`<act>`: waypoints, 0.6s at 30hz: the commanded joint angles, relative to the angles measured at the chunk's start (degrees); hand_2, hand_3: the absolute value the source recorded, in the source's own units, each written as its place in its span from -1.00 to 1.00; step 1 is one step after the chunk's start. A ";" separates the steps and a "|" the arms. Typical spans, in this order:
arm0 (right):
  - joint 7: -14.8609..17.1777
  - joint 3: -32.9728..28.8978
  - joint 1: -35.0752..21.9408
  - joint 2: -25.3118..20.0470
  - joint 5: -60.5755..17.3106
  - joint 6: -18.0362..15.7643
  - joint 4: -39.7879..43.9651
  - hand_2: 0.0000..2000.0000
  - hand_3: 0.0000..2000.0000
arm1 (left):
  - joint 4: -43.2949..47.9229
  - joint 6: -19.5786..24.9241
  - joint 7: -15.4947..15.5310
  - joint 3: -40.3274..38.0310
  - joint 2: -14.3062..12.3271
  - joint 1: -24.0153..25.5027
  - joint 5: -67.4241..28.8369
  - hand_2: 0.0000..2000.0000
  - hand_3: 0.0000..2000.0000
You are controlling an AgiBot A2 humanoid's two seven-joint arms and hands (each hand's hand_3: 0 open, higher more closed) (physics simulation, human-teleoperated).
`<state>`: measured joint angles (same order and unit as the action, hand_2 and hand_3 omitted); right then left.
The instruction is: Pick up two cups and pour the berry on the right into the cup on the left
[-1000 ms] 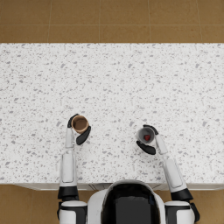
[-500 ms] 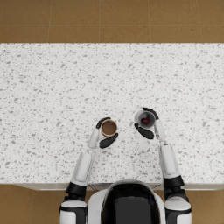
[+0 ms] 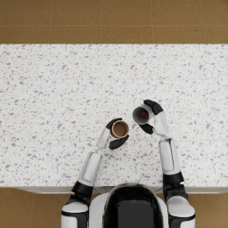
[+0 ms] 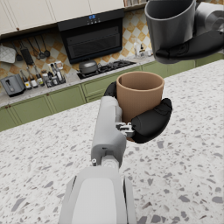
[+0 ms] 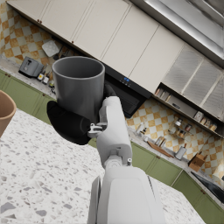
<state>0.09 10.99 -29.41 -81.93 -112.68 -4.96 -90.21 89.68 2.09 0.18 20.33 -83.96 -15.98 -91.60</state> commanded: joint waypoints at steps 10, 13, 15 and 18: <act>-0.07 0.39 -3.17 -1.89 -18.41 -0.40 -4.41 1.00 0.28 | -2.46 -0.02 -0.02 -0.87 -1.38 -1.13 -0.02 1.00 0.28; -0.09 0.92 -3.49 -2.23 -23.95 -0.45 -5.39 1.00 0.28 | -2.77 -0.03 -0.02 -1.00 -1.52 -0.96 -0.02 1.00 0.28; -0.12 1.15 -3.64 -2.44 -27.64 -0.51 -6.03 1.00 0.28 | -3.61 -0.02 -0.02 -1.25 -1.62 -0.85 -0.02 1.00 0.28; -0.14 1.63 -3.56 -2.63 -33.17 -0.62 -6.56 1.00 0.28 | -3.51 -0.01 -0.02 -1.28 -1.86 -0.90 -0.02 1.00 0.28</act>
<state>-0.08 12.51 -31.90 -84.21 -147.70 -5.60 -95.84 85.98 2.06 0.16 19.17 -85.49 -16.04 -91.63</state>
